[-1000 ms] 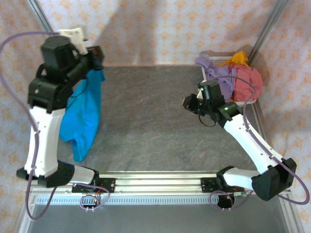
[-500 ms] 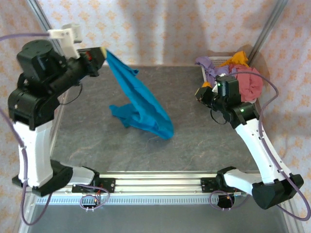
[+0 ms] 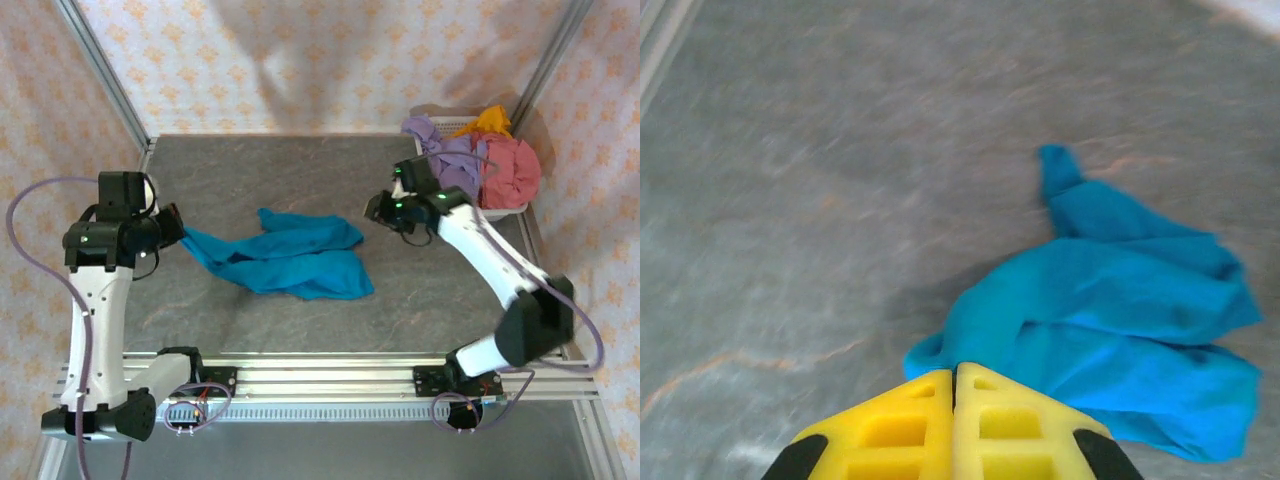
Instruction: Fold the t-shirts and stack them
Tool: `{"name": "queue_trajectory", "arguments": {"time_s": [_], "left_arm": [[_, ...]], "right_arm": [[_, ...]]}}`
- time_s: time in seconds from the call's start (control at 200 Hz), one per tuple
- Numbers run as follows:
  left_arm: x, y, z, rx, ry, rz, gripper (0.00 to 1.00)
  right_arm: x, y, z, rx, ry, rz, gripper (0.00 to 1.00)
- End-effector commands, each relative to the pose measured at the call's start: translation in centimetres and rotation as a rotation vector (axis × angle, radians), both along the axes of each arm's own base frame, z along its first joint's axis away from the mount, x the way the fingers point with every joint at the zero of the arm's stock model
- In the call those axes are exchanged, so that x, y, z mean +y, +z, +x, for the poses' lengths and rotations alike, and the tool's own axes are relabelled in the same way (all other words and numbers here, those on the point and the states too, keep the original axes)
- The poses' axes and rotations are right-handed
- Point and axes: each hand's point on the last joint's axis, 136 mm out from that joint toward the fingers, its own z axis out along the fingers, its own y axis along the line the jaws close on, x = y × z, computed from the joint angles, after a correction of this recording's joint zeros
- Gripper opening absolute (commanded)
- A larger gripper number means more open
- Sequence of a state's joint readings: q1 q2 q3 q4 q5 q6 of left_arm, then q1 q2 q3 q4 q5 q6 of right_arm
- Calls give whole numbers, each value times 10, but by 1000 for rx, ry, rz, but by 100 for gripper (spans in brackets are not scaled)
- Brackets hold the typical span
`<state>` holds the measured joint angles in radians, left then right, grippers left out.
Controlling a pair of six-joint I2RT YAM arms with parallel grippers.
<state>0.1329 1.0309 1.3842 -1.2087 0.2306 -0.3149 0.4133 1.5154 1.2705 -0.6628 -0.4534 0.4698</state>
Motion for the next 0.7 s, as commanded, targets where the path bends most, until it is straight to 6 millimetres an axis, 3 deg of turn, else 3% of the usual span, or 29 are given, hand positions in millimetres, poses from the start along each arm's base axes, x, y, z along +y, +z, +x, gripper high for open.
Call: {"name": "queue_trajectory", "arguments": {"time_s": [0.0, 0.1, 0.22, 0.475, 0.546, 0.586, 0.646, 0.696], "left_arm": [[9, -6, -9, -27, 62, -16, 0], [3, -20, -6, -17, 66, -65, 0], [0, -35, -6, 18, 61, -88, 0], [3, -40, -1, 38, 54, -70, 0], [4, -38, 3, 38, 49, -67, 0], [5, -37, 6, 38, 48, -64, 0], [6, -30, 12, 23, 46, -61, 0], [7, -20, 18, 3, 42, -57, 0]], "right_arm": [[29, -33, 1, 114, 120, -29, 38], [40, -63, 18, 175, 147, -93, 42], [51, -83, 38, 201, 160, -98, 46], [76, -117, 61, 235, 193, -43, 47], [82, -125, 64, 259, 212, -21, 39], [83, -122, 67, 251, 214, -24, 27], [76, -109, 71, 218, 202, -55, 7], [65, -90, 75, 176, 184, -85, 0]]}}
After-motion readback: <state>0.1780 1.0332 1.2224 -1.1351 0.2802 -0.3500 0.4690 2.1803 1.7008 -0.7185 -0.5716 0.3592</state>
